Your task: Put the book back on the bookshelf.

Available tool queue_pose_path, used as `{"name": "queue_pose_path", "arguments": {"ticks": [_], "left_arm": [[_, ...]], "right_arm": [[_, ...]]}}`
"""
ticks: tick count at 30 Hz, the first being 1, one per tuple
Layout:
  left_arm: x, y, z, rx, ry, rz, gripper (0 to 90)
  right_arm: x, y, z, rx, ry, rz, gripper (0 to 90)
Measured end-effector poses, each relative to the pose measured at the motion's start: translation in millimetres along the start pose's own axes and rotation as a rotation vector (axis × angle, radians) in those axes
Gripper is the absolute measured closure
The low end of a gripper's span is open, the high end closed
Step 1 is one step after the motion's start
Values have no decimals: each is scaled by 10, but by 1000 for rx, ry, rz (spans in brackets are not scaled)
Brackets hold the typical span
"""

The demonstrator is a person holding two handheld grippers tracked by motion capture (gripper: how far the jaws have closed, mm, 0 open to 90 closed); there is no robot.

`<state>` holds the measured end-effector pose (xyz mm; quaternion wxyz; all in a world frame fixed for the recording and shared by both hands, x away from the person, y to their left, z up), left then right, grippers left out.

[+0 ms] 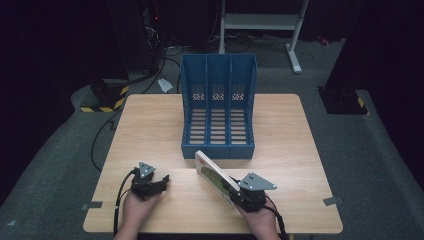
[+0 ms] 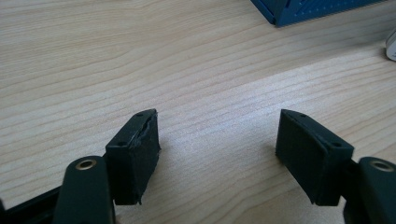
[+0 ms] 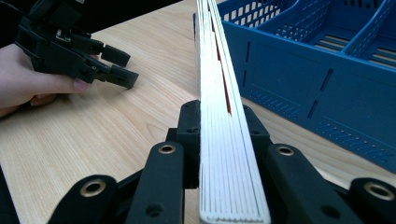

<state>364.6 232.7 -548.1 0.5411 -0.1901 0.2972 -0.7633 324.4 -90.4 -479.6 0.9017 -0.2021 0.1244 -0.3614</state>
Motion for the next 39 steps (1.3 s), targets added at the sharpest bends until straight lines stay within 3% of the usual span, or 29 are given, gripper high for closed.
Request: {"name": "queue_pose_path", "arguments": {"ticks": [7, 18, 28, 39], "left_arm": [[7, -3, -1, -1, 5, -6, 301], [15, -5, -3, 1, 10, -6, 300], [25, -7, -6, 1, 9, -12, 298], [23, -8, -5, -2, 17, -17, 291]], "right_arm": [[-40, -44, 68, 13, -30, -22, 754], [8, -249, 219, 65, -16, -20, 754], [40, -458, 469, 125, -9, -38, 754], [155, -531, 660, 161, -9, -75, 754]]}}
Point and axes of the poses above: each handheld gripper's, and its own axes: y roughly forward along the jaws, z roughly out of its top, x roughly to its right, the point moved 3 cm from there along y, roughly forward along the jaws, and after that the axes turned 2 degrees about y, right-handed, at the moved point
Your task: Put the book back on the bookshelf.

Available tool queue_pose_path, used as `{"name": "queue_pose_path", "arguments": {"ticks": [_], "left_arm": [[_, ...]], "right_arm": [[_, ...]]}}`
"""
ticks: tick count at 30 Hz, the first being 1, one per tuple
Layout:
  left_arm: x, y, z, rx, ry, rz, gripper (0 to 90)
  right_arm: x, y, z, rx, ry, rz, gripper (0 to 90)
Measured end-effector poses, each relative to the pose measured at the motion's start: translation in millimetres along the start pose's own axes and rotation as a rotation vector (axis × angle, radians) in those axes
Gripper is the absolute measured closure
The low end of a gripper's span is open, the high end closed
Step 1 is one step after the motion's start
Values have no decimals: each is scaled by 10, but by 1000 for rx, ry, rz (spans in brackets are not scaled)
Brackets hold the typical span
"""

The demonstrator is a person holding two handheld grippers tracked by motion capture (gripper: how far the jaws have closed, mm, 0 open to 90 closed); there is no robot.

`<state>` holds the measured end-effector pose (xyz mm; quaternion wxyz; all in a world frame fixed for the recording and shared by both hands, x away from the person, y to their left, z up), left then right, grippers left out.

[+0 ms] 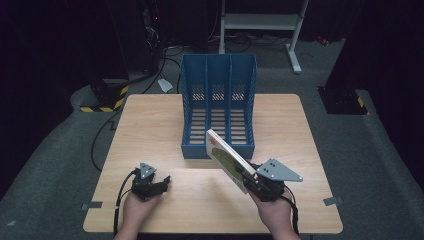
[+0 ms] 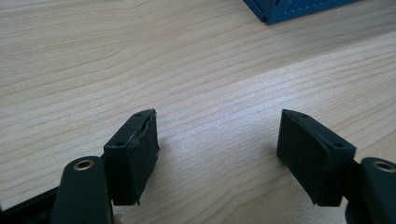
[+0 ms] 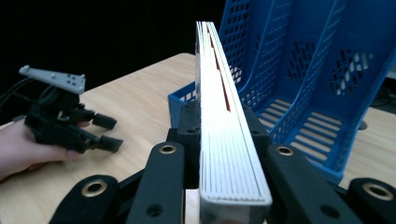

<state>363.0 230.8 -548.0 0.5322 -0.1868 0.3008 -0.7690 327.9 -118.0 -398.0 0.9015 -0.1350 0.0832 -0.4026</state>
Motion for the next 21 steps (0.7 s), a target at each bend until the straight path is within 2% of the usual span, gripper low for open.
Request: {"name": "queue_pose_path", "arguments": {"ticks": [10, 11, 21], "left_arm": [[0, 0, 0, 0, 1, 0, 290], [0, 0, 0, 0, 1, -1, 290], [2, 1, 0, 0, 2, -3, 289]], "right_arm": [[196, 12, 192, 29, 5, -68, 754], [253, 30, 232, 36, 5, -88, 754], [491, 131, 375, 37, 25, -181, 754]]}}
Point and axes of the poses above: each handheld gripper's, and its own axes: y roughly forward along the jaws, z roughly out of its top, x roughly to its right, the point moved 3 cm from there along y, roughly forward along the jaws, and after that the axes turned 2 degrees about y, right-handed, at the moved point
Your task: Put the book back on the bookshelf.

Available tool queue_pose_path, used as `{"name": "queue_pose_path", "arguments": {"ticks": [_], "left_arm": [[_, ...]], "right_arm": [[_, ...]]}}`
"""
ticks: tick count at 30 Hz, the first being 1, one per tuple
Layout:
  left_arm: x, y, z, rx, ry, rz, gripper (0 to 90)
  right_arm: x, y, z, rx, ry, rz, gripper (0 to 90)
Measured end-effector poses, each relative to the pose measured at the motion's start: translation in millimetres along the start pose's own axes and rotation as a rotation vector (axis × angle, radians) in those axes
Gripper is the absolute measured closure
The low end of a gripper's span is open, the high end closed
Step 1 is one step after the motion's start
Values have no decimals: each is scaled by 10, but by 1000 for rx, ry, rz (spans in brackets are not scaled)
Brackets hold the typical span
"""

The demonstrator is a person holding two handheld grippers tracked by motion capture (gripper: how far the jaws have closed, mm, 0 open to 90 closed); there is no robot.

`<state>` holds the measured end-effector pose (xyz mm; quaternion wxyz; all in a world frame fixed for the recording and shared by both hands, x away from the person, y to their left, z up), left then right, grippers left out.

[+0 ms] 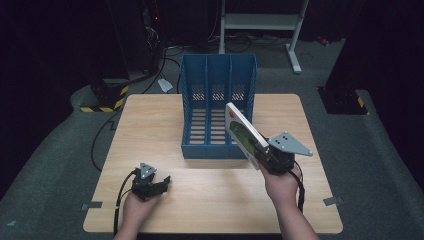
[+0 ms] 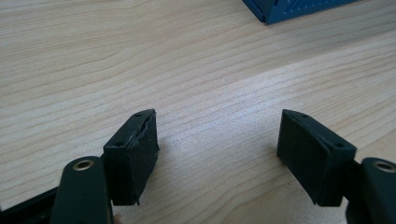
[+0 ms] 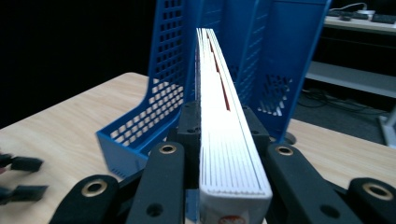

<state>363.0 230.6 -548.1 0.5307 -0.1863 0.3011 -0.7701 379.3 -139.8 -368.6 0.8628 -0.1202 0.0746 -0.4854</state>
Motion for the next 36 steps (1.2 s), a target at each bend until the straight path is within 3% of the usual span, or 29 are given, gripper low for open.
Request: {"name": "queue_pose_path", "arguments": {"ticks": [8, 17, 21, 36], "left_arm": [[0, 1, 0, 0, 0, -1, 288], [-2, 0, 1, 0, 4, -1, 288], [3, -1, -1, 1, 3, -4, 287], [4, -1, -1, 1, 3, -5, 286]], "right_arm": [[127, 167, 101, -10, 13, -77, 754], [256, 401, 179, -17, 37, -112, 754], [340, 579, 211, -33, 65, -151, 754], [397, 1045, 195, -82, 101, -218, 754]]}}
Point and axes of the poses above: each handheld gripper's, and its own axes: y roughly forward along the jaws, z roughly out of its top, x roughly to its right, the point moved 3 cm from there along y, roughly forward along the jaws, and after that the axes turned 2 degrees about y, right-handed, at the moved point
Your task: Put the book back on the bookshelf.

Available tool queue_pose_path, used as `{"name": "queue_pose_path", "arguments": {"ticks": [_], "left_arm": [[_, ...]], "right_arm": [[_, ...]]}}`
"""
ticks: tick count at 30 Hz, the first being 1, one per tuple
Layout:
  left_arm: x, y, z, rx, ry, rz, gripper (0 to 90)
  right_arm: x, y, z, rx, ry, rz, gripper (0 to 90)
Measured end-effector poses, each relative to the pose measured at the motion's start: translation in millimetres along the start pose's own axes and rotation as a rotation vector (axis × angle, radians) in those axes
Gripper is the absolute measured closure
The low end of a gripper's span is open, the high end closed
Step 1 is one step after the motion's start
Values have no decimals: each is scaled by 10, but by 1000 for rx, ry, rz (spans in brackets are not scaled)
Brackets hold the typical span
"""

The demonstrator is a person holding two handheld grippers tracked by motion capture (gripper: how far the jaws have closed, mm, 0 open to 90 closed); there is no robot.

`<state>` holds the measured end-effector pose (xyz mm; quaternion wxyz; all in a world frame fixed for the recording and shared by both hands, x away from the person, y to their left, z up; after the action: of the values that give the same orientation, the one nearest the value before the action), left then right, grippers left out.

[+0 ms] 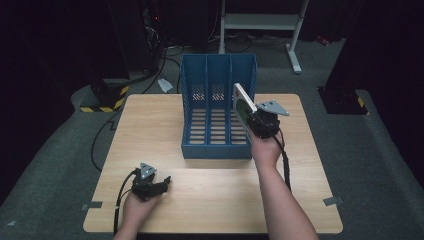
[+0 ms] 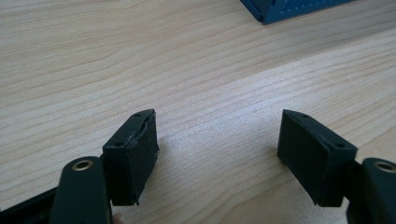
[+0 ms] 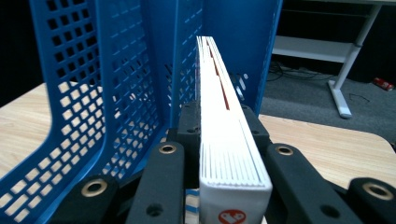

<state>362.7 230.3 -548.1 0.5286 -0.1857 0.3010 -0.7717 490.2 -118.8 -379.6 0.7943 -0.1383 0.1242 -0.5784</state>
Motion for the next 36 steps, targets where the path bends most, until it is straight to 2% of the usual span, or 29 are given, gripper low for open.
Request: {"name": "queue_pose_path", "arguments": {"ticks": [2, 6, 7, 15, 21, 27, 36], "left_arm": [[1, 0, 0, 1, -1, 0, 286], [1, 0, 0, 1, -1, 0, 286], [1, 0, 0, 1, -1, -1, 286], [1, 0, 0, 1, -1, -1, 286], [1, 1, 0, 1, -1, -1, 286], [1, 1, 0, 1, -1, -1, 286], [0, 1, 0, 1, -1, -1, 286]], "right_arm": [[-2, 90, -9, 0, 3, -20, 754], [-2, 202, -36, -13, 18, -21, 754], [-11, 282, -67, -31, 14, -29, 754], [-17, 516, -152, -73, -8, -58, 754], [-8, 603, -189, -91, 11, -65, 753], [-19, 694, -220, -104, -22, -81, 753], [-7, 758, -269, -121, -35, -98, 752]]}}
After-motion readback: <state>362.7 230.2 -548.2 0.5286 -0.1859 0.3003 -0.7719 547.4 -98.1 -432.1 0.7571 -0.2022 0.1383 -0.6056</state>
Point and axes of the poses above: each handheld gripper's, and its own axes: y roughly forward along the jaws, z roughly out of its top, x roughly to its right, the point moved 3 cm from there along y, roughly forward along the jaws, and after that the axes turned 2 degrees about y, right-handed, at the moved point
